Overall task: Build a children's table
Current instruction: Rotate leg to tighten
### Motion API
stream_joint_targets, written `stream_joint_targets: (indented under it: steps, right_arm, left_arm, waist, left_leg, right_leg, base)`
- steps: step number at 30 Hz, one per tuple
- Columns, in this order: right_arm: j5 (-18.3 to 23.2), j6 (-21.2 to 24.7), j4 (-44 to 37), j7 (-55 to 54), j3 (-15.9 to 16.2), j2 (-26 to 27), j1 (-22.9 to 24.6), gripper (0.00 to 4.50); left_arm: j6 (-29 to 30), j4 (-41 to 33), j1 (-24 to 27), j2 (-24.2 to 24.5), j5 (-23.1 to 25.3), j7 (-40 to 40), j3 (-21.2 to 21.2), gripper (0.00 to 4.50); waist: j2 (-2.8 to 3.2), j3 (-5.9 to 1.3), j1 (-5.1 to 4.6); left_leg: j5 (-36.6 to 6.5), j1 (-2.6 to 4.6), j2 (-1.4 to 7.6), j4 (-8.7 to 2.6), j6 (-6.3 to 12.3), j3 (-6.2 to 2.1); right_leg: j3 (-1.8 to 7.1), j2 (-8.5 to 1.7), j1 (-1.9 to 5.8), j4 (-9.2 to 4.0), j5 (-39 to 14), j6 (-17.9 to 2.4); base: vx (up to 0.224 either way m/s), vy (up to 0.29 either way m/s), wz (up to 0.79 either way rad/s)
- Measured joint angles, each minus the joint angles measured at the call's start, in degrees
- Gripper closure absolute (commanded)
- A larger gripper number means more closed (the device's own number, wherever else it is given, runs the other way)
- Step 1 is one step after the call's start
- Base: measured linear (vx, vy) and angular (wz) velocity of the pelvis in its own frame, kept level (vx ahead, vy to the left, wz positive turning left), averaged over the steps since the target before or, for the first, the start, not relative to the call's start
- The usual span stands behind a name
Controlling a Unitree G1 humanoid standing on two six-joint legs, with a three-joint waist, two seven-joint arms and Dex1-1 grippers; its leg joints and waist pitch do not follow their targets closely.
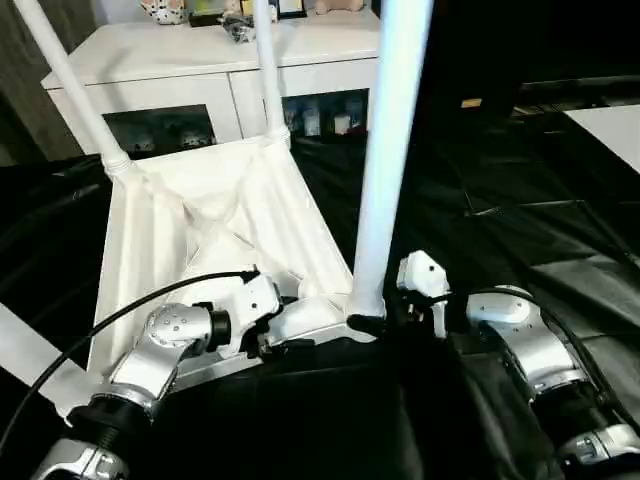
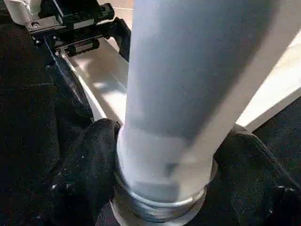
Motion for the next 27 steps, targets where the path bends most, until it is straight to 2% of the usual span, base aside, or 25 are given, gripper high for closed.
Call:
stream_joint_targets:
  steps: [5, 9, 12, 17, 21, 27]
  right_arm:
    - [0.3, -0.8, 1.0, 1.2, 0.1, 0.1, -0.4, 1.78]
    - [0.8, -0.8, 1.1, 1.6, 0.1, 0.5, -0.4, 1.83]
    - [0.7, 0.1, 1.2, -0.6, -0.6, 2.0, 0.1, 1.84]
    - [0.1, 1.6, 1.6, -8.8, -2.4, 4.9, 1.0, 1.85]
    - [-0.8, 2.6, 0.6, -16.9, -4.4, 8.2, 2.9, 1.85]
    - [-5.0, 6.1, -0.7, -34.6, -6.5, 14.8, 4.0, 1.85]
  left_arm:
    - [-0.2, 0.0, 0.0, 0.3, -0.1, -0.5, 0.0, 1.29]
    - [-0.3, -0.4, 0.3, 0.9, -0.2, -1.0, 0.0, 1.29]
    - [1.6, -2.4, 1.2, 1.3, 0.1, 0.3, 0.1, 1.29]
    - [6.7, -4.6, 1.4, -0.9, 1.5, 5.1, 0.4, 1.29]
    - [10.8, -5.2, 0.3, -3.4, 2.7, 8.9, 0.4, 1.29]
    - [19.4, -4.9, -2.8, -8.9, 4.4, 16.9, 0.4, 1.29]
  waist:
    - [-0.09, 0.02, 0.02]
    - [-0.19, -0.02, 0.06]
    - [-0.42, -0.01, -0.31]
    - [-0.60, -0.02, -0.95]
    - [-0.63, -0.04, -0.95]
    - [-0.78, -0.10, -1.20]
  left_leg:
    - [0.0, 0.00, 0.02, 0.01, 0.00, 0.00]
    - [0.0, 0.00, 0.02, 0.03, 0.00, 0.00]
    - [0.0, 0.01, 0.04, 0.08, 0.00, 0.00]
    - [0.0, 0.12, 0.01, 0.16, -0.02, 0.00]
    - [0.0, 0.13, -0.02, 0.16, -0.03, 0.00]
    - [0.0, 0.13, -0.05, 0.15, -0.04, 0.00]
  right_leg:
    - [-0.01, 0.00, 0.00, 0.02, 0.0, 0.0]
    - [-0.01, 0.00, 0.00, 0.02, 0.0, 0.0]
    - [0.00, 0.02, 0.00, 0.04, 0.0, 0.0]
    - [0.07, 0.01, 0.04, -0.01, 0.0, 0.0]
    - [0.11, 0.01, 0.06, -0.03, 0.0, 0.0]
    - [0.14, 0.01, 0.18, -0.25, 0.0, 0.1]
  base:
    - [0.000, 0.000, 0.00]
    - [0.000, 0.000, 0.00]
    - [0.000, 0.000, 0.00]
    - [0.000, 0.000, 0.00]
    - [0.000, 0.000, 0.00]
    - [0.000, 0.000, 0.00]
